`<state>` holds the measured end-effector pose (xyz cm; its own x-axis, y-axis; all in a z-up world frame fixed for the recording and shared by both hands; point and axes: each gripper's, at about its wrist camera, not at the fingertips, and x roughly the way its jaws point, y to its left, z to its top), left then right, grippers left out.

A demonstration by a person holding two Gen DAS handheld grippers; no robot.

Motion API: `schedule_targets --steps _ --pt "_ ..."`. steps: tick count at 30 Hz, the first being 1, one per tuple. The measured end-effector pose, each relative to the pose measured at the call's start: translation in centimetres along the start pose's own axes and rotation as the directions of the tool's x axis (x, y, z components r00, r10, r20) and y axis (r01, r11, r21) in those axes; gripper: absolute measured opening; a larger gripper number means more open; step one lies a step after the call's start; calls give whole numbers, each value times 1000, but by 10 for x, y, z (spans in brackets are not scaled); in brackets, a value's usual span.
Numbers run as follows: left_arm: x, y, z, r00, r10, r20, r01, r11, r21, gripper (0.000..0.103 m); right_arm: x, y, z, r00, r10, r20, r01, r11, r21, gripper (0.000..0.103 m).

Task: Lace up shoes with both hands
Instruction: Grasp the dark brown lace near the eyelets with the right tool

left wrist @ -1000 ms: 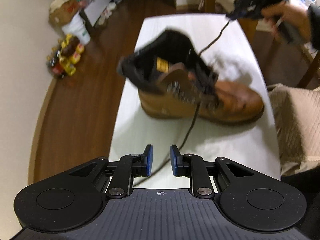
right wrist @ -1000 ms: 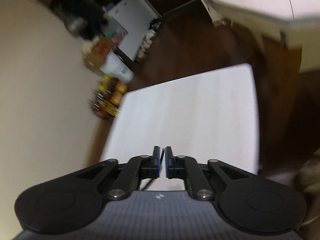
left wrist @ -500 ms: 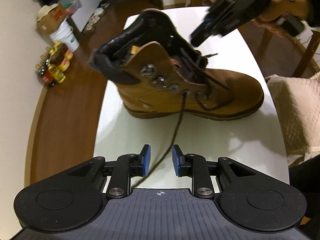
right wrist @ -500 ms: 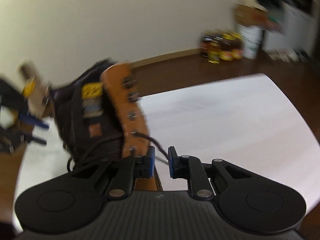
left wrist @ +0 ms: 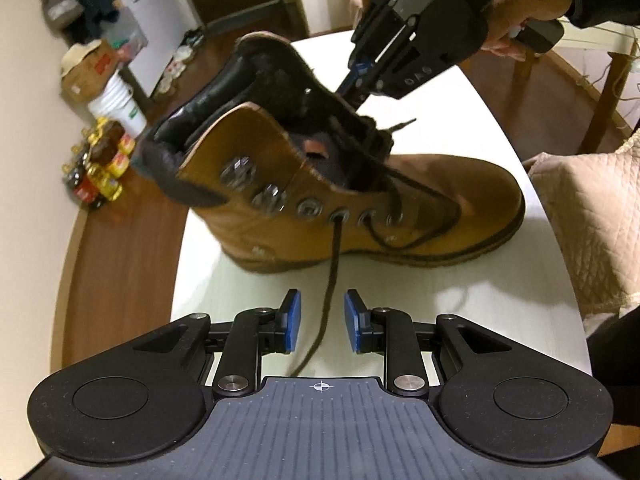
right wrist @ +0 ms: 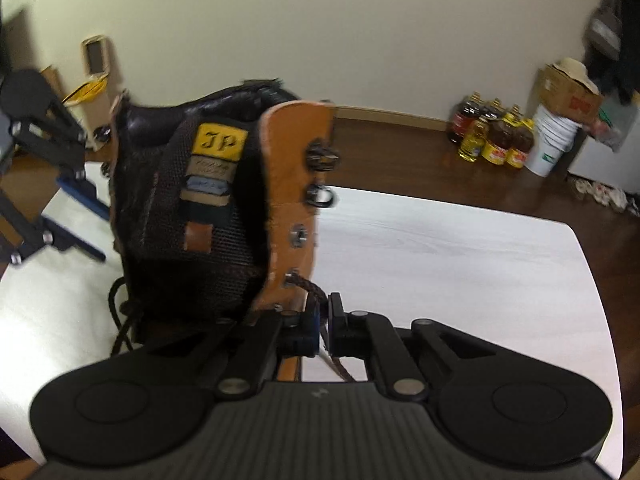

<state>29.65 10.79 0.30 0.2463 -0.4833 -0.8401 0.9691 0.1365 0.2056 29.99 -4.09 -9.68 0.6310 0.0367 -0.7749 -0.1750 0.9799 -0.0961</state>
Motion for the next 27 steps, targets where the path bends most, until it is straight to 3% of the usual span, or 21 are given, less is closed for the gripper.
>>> schedule_targets --steps 2,4,8,10,14,20,24,27 --pt "8 0 1 1000 -9 -2 9 1000 -13 21 0 -13 4 1000 -14 -4 14 1000 10 4" --pt "14 1 1 1000 -18 -11 18 999 -30 4 1 -23 4 999 -36 -17 36 999 26 4" --pt "13 5 -6 999 -18 -40 15 997 -81 2 -2 -58 0 990 -130 -52 138 973 187 3" --pt "8 2 -11 998 -23 -55 18 995 -97 2 -7 -91 -16 972 -208 -110 233 917 323 3" --pt "-7 -19 -17 995 -78 -62 74 995 -73 2 -16 -121 -39 945 -257 -200 319 858 403 3" --pt "-4 -36 -15 993 -102 -59 98 992 -75 2 -17 -113 -61 940 -185 -288 300 848 436 2" --pt "-2 -40 -14 993 -103 -56 101 994 -46 2 -32 -98 -80 954 -39 -296 206 804 557 2" --pt "0 -39 -13 994 -97 -57 92 993 -76 2 -46 -90 -91 962 92 -256 109 731 673 2"
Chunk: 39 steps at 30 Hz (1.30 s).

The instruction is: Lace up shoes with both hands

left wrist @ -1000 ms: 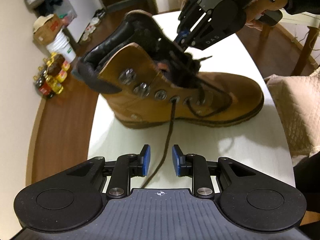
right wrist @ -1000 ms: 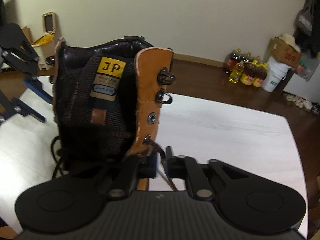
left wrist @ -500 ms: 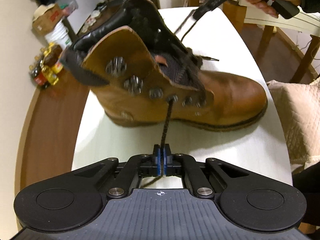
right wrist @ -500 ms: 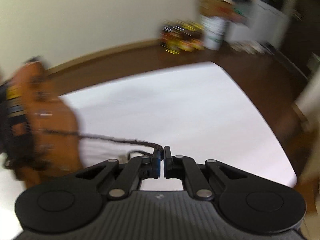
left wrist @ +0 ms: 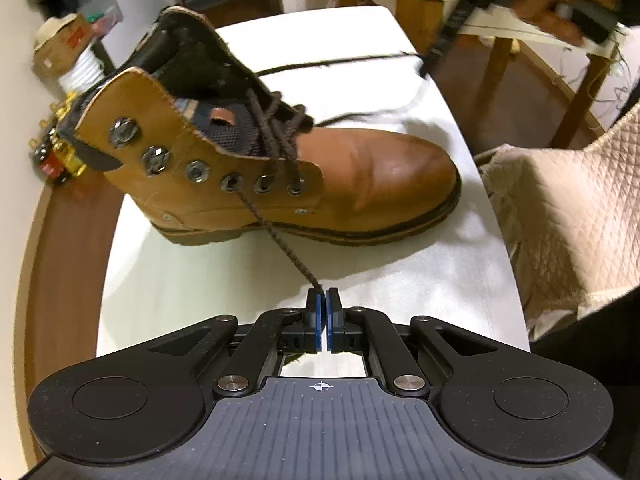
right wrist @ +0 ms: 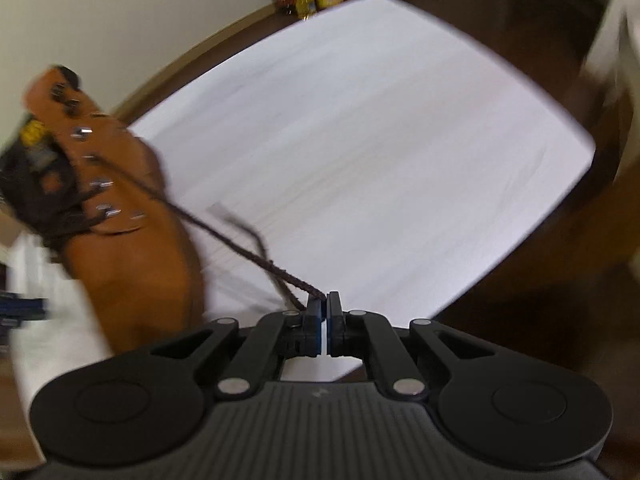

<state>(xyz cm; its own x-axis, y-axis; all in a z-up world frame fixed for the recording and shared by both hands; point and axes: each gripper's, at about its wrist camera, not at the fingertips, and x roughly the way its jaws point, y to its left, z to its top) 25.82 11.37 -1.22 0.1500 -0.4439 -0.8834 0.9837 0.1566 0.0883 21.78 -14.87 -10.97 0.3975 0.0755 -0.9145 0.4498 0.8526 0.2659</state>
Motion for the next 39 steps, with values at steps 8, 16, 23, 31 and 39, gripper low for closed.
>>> schedule_targets --steps 8,16,23,31,39 --pt "-7 0 -8 999 35 0 -35 998 -61 11 -3 30 -38 884 448 -132 -413 882 226 3" --pt "-22 4 -25 997 71 -38 -75 990 -115 11 -10 72 -14 612 791 21 -746 568 348 3" --pt "-28 0 -22 999 49 -2 -49 989 -140 17 20 30 4 805 585 99 -572 720 393 3" --pt "2 -17 -1 993 -97 68 110 966 -233 21 34 1 -10 870 464 167 -485 743 461 3" --pt "48 -40 18 991 -131 -14 126 977 -174 21 38 -14 -13 879 434 198 -470 714 520 3"
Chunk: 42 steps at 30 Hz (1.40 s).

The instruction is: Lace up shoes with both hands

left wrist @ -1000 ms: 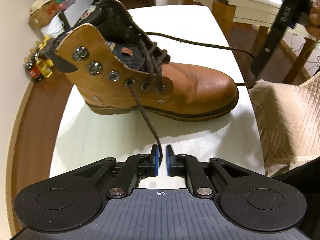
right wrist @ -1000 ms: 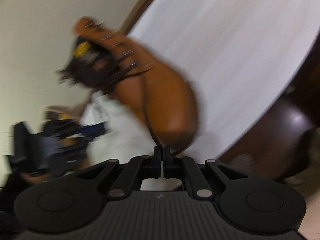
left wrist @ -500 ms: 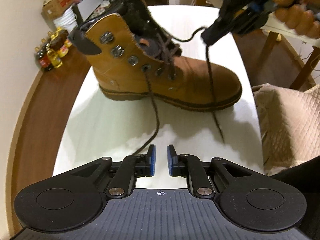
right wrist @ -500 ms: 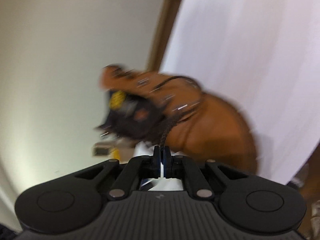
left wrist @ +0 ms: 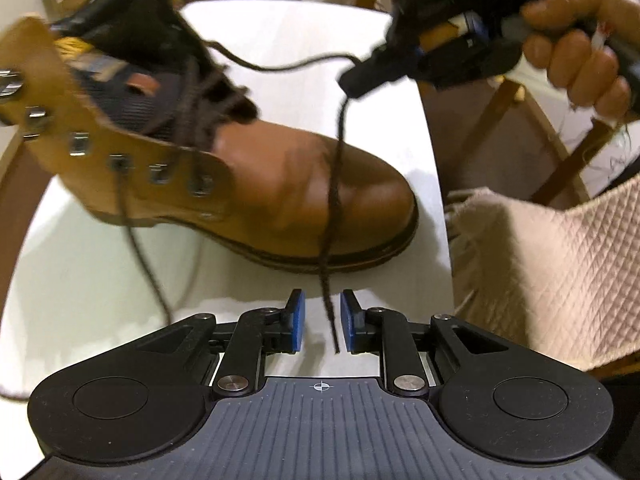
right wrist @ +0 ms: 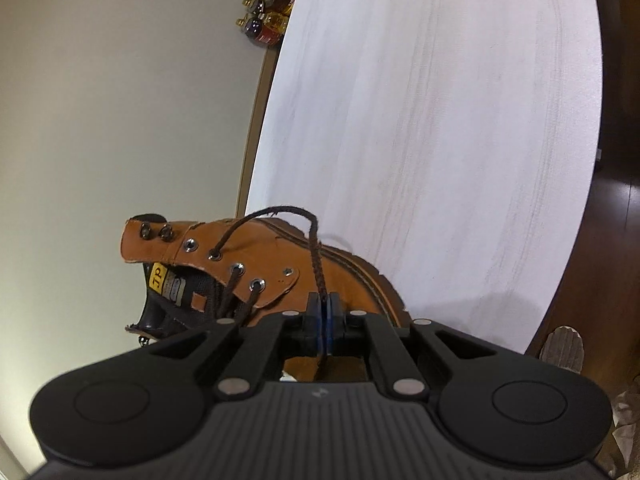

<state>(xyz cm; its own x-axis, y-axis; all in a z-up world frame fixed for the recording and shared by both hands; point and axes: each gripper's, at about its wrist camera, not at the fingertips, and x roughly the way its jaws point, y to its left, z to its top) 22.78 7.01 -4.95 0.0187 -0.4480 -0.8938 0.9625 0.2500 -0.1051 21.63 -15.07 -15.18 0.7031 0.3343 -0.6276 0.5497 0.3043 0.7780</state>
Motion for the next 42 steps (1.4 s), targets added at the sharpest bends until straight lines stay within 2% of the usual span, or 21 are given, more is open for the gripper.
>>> schedule_targets --steps 2,4,7,10,15,17,22,26,28,31,33,36,42 --pt "5 -2 0 1000 10 -25 -10 1000 17 20 0 0 3 1000 1 5 -1 1000 2 3" --pt "3 -1 -3 999 5 -36 -4 1000 24 3 -3 -2 5 1000 -1 13 1 1000 5 3" --pt "-8 2 -4 999 -16 -35 16 1000 8 3 -4 -4 9 1000 -8 13 8 1000 8 4" --pt "-20 3 -2 999 -2 -51 3 1000 5 3 -5 -3 5 1000 -12 -7 12 1000 23 14" --pt "-39 10 3 1000 2 -29 -4 999 -44 3 -2 -4 -16 992 91 -89 -81 991 107 17" --pt "-47 12 5 1000 7 -13 -8 998 -55 3 7 -4 -37 976 143 -166 -119 982 146 18" --pt "-54 8 8 1000 16 -10 -16 999 -32 3 32 -9 -66 960 168 -225 -123 972 201 18" --pt "-59 1 10 1000 20 -6 -20 1000 -1 3 44 -10 -76 953 209 -221 -155 959 238 18" --pt "-51 -12 9 1000 21 -3 -21 1000 7 3 47 -8 -78 951 222 -214 -169 956 239 17" --pt "-52 -12 8 1000 20 4 -20 1000 7 3 51 -3 -80 947 239 -214 -188 954 233 17" --pt "-51 -11 7 1000 23 4 -23 1000 5 3 51 0 -81 946 238 -218 -191 958 215 4" --pt "-52 -8 7 1000 28 7 -28 1000 -4 3 46 7 -81 953 224 -203 -190 967 172 3" --pt "-62 0 6 998 64 6 -63 998 -19 4 30 20 -66 971 217 -98 -203 970 134 3"
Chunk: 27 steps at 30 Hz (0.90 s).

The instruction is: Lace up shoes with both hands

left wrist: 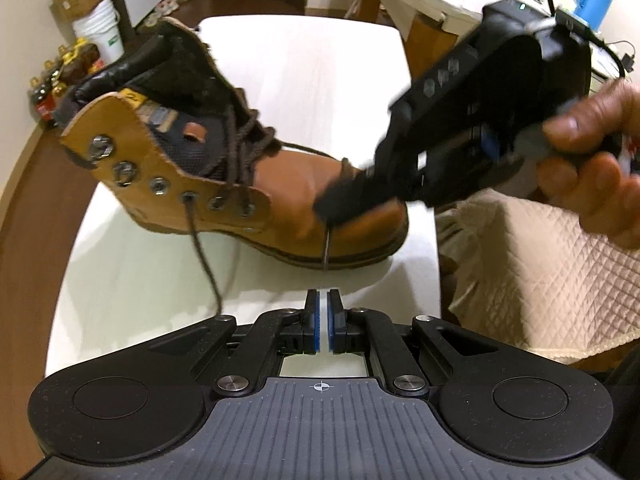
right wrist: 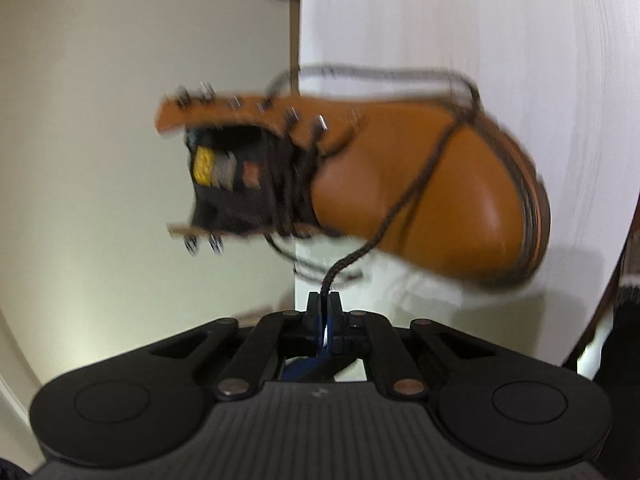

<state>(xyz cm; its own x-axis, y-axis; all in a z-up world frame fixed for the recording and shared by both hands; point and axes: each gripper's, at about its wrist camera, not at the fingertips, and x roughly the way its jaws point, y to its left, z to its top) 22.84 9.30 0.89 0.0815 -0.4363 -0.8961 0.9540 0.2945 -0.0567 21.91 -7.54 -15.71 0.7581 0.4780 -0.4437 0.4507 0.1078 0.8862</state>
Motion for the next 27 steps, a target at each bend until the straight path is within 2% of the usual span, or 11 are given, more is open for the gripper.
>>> schedule_targets --steps 3,9,13,21,25,27 --pt "-11 11 3 999 47 26 -46 999 -20 4 -6 11 14 996 49 72 -49 999 -2 3" --pt "-23 32 12 990 126 63 -123 991 -54 4 11 34 36 984 121 129 -120 993 -17 3" --pt "-20 43 21 985 150 81 -144 987 -72 4 30 42 40 984 126 130 -123 992 -31 3" --pt "-17 43 19 985 144 91 -136 987 -80 5 44 45 40 990 80 118 -75 996 -52 3" --pt "-18 44 14 984 155 88 -148 986 -74 5 54 45 38 994 83 70 -80 996 -46 3" --pt "-18 44 15 981 170 89 -165 984 -62 10 58 46 38 996 76 49 -73 996 -45 3"
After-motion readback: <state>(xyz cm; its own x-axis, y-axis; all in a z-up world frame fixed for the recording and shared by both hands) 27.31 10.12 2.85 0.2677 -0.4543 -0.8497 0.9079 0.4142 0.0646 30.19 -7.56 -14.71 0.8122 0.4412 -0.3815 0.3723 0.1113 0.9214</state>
